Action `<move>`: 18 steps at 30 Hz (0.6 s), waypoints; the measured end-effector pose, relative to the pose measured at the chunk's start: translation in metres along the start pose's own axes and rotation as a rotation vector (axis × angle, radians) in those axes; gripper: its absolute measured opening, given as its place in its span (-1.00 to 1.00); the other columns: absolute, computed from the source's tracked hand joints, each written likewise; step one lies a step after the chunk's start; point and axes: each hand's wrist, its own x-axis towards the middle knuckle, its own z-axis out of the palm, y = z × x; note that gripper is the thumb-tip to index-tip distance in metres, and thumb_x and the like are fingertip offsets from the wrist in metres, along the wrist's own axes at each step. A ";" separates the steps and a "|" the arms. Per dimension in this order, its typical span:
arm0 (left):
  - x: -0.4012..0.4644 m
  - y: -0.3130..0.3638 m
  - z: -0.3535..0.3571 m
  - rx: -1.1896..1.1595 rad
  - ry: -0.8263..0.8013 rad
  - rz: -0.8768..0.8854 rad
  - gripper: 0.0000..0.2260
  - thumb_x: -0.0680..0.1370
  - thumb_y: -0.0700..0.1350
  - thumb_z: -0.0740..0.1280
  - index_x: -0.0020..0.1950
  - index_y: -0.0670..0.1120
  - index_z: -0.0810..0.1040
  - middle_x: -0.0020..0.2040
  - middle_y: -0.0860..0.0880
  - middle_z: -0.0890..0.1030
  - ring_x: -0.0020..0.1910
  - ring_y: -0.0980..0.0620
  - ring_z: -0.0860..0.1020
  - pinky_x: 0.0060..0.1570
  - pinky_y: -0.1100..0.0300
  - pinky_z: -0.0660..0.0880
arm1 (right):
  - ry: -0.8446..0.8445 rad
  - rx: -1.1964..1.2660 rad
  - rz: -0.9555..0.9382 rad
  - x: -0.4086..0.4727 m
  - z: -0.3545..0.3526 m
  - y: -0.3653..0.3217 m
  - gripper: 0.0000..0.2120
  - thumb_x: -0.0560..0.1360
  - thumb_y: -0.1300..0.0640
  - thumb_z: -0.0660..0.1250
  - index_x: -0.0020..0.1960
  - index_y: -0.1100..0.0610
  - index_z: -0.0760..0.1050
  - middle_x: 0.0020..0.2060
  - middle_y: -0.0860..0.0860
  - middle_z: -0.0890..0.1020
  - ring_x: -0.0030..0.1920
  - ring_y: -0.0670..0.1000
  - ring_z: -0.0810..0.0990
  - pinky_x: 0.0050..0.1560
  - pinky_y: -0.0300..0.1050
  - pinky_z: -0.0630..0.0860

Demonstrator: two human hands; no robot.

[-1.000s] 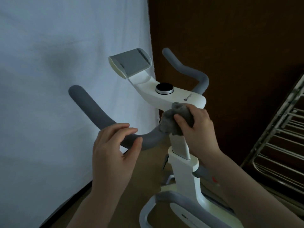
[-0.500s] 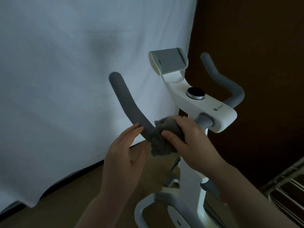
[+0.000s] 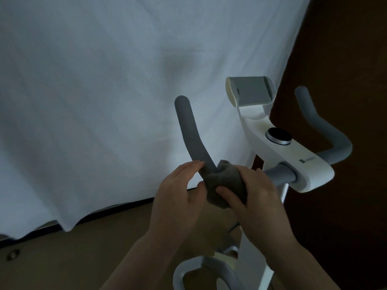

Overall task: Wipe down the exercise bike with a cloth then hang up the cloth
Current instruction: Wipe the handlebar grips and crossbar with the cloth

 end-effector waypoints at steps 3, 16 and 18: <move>-0.001 -0.001 0.002 -0.042 -0.013 0.020 -0.67 0.54 -0.04 0.30 0.24 -0.16 0.56 0.18 -0.06 0.62 0.15 0.16 0.52 0.20 0.54 0.32 | -0.082 0.005 0.047 0.020 0.007 -0.014 -0.76 0.56 -0.03 0.30 0.15 0.08 0.55 0.01 0.02 0.62 -0.03 -0.09 0.51 0.07 -0.21 0.40; 0.042 -0.038 0.002 -0.170 0.036 0.092 -0.74 0.53 -0.02 0.25 0.15 -0.07 0.57 0.03 0.10 0.56 0.02 0.25 0.46 0.09 0.53 0.38 | -0.215 0.013 0.182 0.065 0.021 -0.046 -0.81 0.62 0.03 0.19 0.18 0.05 0.45 -0.16 -0.05 0.56 -0.34 -0.08 0.43 -0.31 -0.42 0.36; 0.047 -0.046 0.003 -0.185 0.033 0.100 -0.74 0.53 -0.03 0.27 0.12 -0.12 0.61 0.00 0.06 0.60 -0.04 0.22 0.50 0.03 0.47 0.43 | -0.278 0.048 0.232 0.071 0.018 -0.044 -0.85 0.62 0.01 0.16 0.18 -0.12 0.37 -0.15 -0.16 0.54 -0.30 -0.13 0.46 -0.24 -0.50 0.34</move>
